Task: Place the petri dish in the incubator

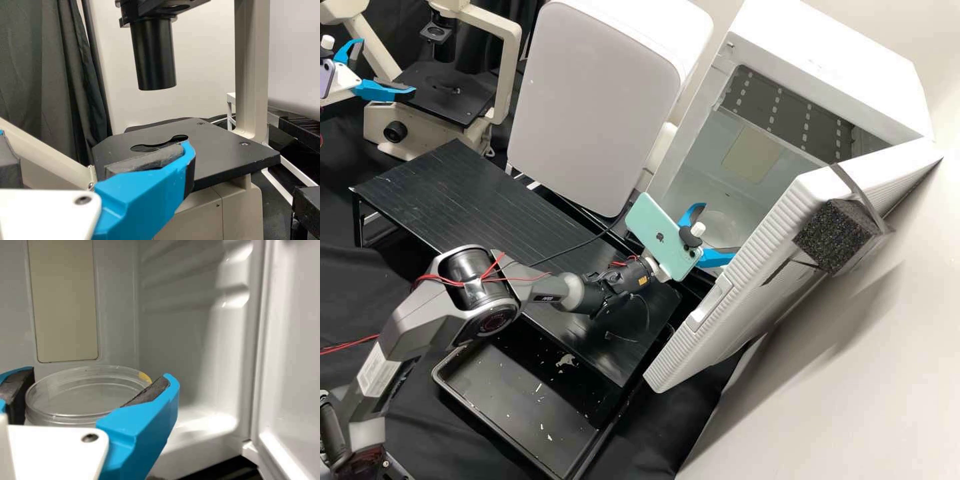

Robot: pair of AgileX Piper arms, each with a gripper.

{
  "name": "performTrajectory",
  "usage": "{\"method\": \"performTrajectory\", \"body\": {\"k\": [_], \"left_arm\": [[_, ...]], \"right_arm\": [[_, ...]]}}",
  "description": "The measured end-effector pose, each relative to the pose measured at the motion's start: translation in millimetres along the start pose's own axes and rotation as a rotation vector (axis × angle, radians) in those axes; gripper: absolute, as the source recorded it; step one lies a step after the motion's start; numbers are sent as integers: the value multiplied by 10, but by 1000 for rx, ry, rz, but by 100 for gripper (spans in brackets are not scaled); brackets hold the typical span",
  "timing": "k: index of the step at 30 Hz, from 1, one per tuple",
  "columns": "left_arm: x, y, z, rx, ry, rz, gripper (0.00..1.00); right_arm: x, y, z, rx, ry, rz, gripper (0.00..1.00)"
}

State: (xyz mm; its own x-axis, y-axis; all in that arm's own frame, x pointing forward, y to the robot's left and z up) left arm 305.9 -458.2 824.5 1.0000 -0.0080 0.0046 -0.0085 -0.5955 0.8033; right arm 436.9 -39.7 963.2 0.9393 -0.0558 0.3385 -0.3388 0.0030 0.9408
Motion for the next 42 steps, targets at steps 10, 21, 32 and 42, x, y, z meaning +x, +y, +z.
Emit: {"method": "performTrajectory", "body": {"k": [10,21,32,42], "left_arm": [[0,0,0,0,0,0,100],[0,0,0,0,0,0,100],[0,0,0,0,0,0,100],[0,0,0,0,0,0,100]], "right_arm": [[149,-201,64,-40,-47,-59,0],[187,-240,114,-39,-53,-59,100],[189,-238,113,-40,-53,-58,100],[153,-237,124,-33,-48,-51,100]]}}
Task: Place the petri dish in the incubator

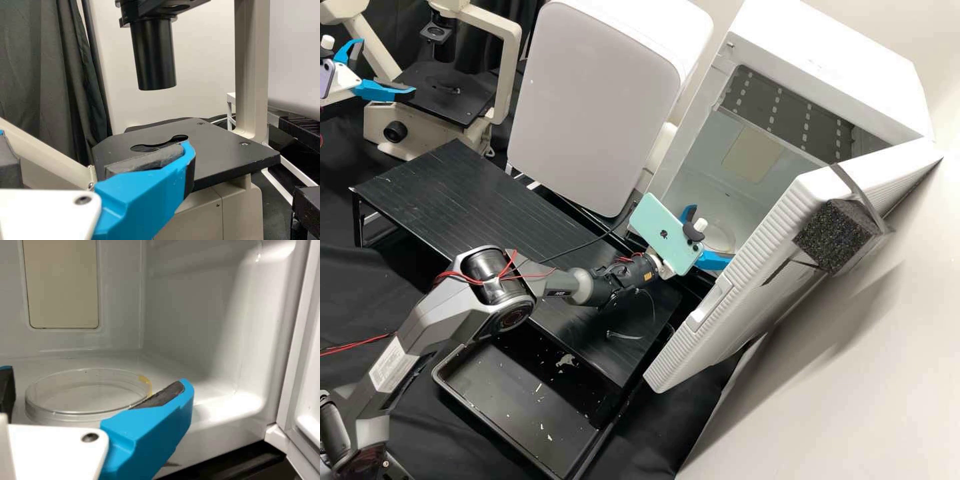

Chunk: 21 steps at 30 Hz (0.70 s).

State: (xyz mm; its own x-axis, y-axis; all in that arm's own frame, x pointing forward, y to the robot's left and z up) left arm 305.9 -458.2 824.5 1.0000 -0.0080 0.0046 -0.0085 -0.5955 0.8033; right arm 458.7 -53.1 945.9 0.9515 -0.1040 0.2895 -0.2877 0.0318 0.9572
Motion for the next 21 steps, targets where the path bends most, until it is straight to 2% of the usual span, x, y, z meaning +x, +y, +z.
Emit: {"method": "performTrajectory", "body": {"k": [13,18,21], "left_arm": [[0,0,0,0,0,0,100],[0,0,0,0,0,0,100],[0,0,0,0,0,0,100]], "right_arm": [[-303,157,55,-18,34,-12,100],[-537,308,86,11,66,27,100],[-783,401,126,46,95,57,100]]}}
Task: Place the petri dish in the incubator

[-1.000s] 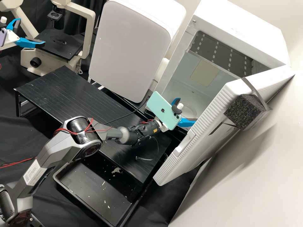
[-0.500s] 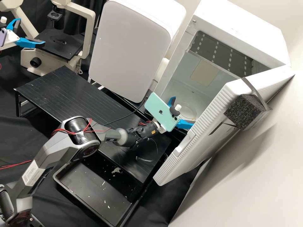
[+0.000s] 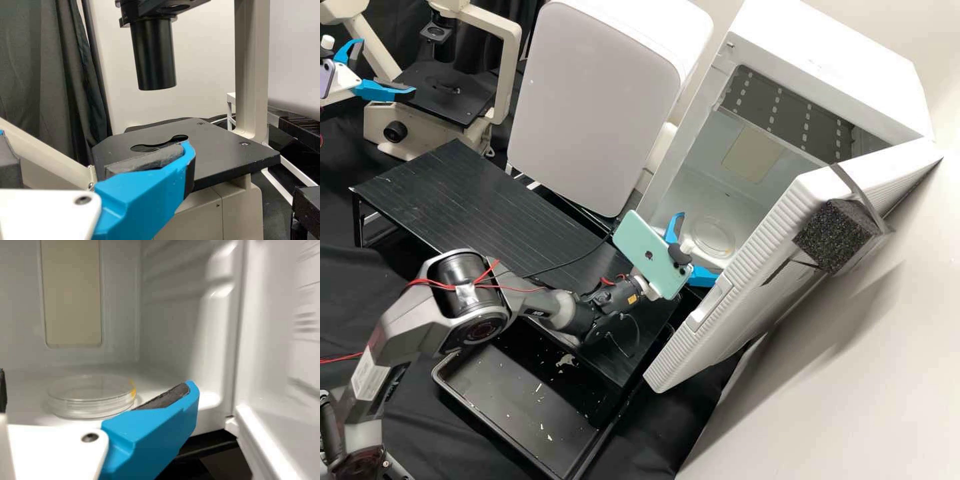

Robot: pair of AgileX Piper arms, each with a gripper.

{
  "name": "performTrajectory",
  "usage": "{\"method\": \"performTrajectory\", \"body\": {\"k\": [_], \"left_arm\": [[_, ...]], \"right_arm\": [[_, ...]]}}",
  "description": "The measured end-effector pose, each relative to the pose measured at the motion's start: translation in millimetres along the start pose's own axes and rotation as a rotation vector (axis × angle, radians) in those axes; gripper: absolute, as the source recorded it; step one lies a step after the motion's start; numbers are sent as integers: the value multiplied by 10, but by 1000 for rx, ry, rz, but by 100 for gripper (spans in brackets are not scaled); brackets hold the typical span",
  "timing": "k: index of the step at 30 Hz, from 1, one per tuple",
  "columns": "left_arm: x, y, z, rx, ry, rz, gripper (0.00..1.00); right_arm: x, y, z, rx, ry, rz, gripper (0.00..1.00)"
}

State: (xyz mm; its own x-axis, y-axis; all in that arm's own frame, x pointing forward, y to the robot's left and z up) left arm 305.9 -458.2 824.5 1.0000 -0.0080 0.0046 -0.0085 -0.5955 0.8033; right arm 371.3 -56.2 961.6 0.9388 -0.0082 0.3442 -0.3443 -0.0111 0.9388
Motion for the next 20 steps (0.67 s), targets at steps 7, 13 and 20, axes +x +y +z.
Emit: {"method": "performTrajectory", "body": {"k": [7,13,20], "left_arm": [[0,0,0,0,0,0,100],[0,0,0,0,0,0,100],[0,0,0,0,0,0,100]], "right_arm": [[-696,129,-107,79,41,35,100],[-1381,-32,-318,121,3,-32,100],[-1957,-394,-543,180,13,-166,100]]}}
